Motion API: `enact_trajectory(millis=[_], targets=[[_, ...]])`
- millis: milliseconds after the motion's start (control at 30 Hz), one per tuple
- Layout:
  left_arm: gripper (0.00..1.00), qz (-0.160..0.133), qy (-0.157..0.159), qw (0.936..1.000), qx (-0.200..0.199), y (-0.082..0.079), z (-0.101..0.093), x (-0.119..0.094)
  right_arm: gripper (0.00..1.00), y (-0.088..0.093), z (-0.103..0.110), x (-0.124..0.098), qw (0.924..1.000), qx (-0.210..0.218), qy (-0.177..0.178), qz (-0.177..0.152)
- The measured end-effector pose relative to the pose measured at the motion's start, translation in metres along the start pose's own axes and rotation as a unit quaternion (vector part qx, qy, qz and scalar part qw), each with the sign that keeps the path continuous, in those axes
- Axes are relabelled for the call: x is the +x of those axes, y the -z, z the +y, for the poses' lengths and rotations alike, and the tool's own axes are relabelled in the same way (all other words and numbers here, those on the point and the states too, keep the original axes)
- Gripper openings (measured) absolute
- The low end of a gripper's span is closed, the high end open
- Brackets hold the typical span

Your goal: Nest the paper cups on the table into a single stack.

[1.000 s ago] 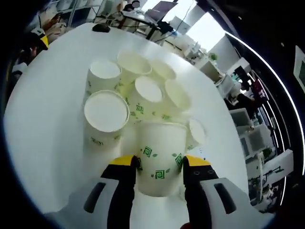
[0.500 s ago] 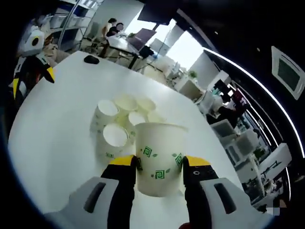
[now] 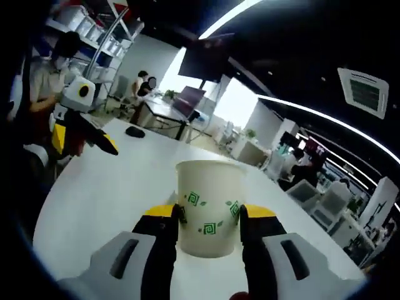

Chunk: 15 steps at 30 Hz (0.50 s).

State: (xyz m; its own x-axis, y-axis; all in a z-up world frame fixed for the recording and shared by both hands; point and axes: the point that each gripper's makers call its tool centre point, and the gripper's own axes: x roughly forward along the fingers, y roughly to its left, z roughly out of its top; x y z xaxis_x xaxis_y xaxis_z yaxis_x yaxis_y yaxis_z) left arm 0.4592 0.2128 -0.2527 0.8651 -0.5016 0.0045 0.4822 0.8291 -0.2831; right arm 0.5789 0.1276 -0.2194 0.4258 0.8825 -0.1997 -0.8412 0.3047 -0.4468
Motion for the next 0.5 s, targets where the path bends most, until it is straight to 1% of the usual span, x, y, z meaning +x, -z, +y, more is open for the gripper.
enact_trajectory(millis=[67, 133, 267, 300, 400, 500], targets=[[0.74, -0.003, 0.003, 1.0, -0.005, -0.003, 0.0, 0.005, 0.41, -0.006, 0.013, -0.003, 0.9998, 0.01, -0.004, -0.016], [0.73, -0.002, 0.008, 0.9999, -0.009, -0.005, -0.001, 0.011, 0.41, -0.015, 0.024, -0.005, 0.9991, 0.014, -0.008, -0.039], [0.71, -0.003, 0.019, 0.9998, -0.009, -0.01, -0.007, 0.022, 0.41, -0.023, 0.041, -0.008, 0.9981, 0.021, -0.011, -0.057], [0.71, -0.005, 0.021, 0.9997, -0.008, -0.012, -0.008, 0.024, 0.41, -0.025, 0.043, -0.008, 0.9978, 0.023, -0.012, -0.062], [0.69, -0.021, 0.031, 0.9993, -0.006, -0.024, -0.014, 0.033, 0.41, -0.027, 0.05, -0.01, 0.9966, 0.037, -0.013, -0.073], [0.68, -0.028, 0.038, 0.9989, -0.006, -0.032, -0.019, 0.039, 0.41, -0.028, 0.047, -0.01, 0.9953, 0.049, -0.007, -0.083]])
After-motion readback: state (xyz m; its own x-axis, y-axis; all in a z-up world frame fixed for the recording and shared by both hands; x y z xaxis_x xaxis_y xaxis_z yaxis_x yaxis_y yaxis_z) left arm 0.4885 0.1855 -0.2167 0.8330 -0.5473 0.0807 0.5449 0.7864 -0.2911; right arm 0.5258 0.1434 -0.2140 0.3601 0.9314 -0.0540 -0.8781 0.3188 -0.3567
